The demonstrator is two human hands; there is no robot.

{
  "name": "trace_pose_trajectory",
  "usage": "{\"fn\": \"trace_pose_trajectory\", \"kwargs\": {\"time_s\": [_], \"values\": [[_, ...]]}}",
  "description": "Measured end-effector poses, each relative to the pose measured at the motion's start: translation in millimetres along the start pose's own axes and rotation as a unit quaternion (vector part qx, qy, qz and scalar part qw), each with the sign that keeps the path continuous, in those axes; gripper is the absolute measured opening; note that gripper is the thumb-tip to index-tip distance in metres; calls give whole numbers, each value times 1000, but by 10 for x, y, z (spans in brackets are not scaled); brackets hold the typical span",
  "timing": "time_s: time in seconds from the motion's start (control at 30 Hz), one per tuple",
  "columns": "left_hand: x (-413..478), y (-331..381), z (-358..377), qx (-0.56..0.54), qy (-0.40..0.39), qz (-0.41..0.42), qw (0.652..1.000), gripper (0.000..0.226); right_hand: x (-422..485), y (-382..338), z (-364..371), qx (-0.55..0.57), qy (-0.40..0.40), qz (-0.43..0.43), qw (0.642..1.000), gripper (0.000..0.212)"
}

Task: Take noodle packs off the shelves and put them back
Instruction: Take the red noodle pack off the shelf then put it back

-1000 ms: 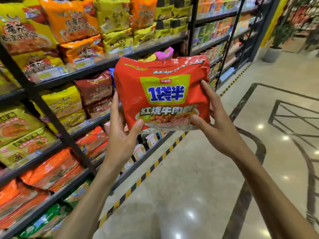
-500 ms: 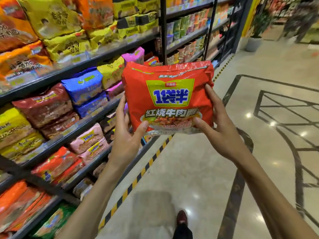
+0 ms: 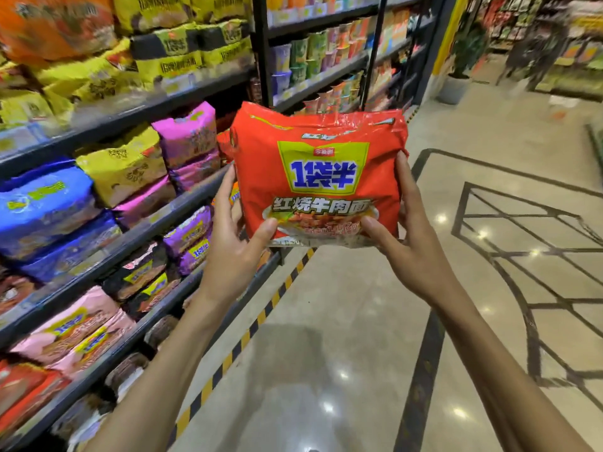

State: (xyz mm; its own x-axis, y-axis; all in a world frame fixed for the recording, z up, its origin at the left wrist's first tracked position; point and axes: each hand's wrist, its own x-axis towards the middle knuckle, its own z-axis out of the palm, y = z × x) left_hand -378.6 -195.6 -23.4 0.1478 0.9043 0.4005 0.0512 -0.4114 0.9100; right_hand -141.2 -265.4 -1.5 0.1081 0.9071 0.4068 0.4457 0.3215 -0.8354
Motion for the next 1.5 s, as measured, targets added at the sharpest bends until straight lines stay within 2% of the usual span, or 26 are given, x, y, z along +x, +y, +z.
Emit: {"fn": "trace_pose_trajectory", "kwargs": {"time_s": [0.33, 0.67, 0.8, 1.0, 1.07, 1.17, 1.23, 1.5], "values": [[914, -592, 649, 11, 15, -14, 1000, 81, 1120, 1054, -249, 44, -51, 19, 998, 84], [1989, -1148, 1559, 44, 89, -89, 991, 79, 2560, 2147, -686, 43, -128, 31, 990, 84], [2313, -1317, 1788, 60, 128, -108, 984, 80, 3083, 2425, -739, 97, -169, 25, 981, 85], [2604, -1590, 1754, 90, 169, -141, 971, 85, 3612, 2882, -485, 131, -208, 62, 967, 106], [2688, -1671, 1734, 93, 186, -152, 966, 86, 3777, 3016, -357, 120, -234, 50, 964, 97], [2817, -1804, 1669, 93, 201, -154, 963, 87, 4027, 3135, -163, 111, -257, 39, 959, 58], [2929, -1925, 1593, 97, 208, -150, 962, 85, 4201, 3203, -32, 125, -267, 39, 955, 44], [3556, -2366, 1284, 92, 256, -140, 952, 85, 5053, 3312, 523, 116, -302, 11, 946, 43]]}}
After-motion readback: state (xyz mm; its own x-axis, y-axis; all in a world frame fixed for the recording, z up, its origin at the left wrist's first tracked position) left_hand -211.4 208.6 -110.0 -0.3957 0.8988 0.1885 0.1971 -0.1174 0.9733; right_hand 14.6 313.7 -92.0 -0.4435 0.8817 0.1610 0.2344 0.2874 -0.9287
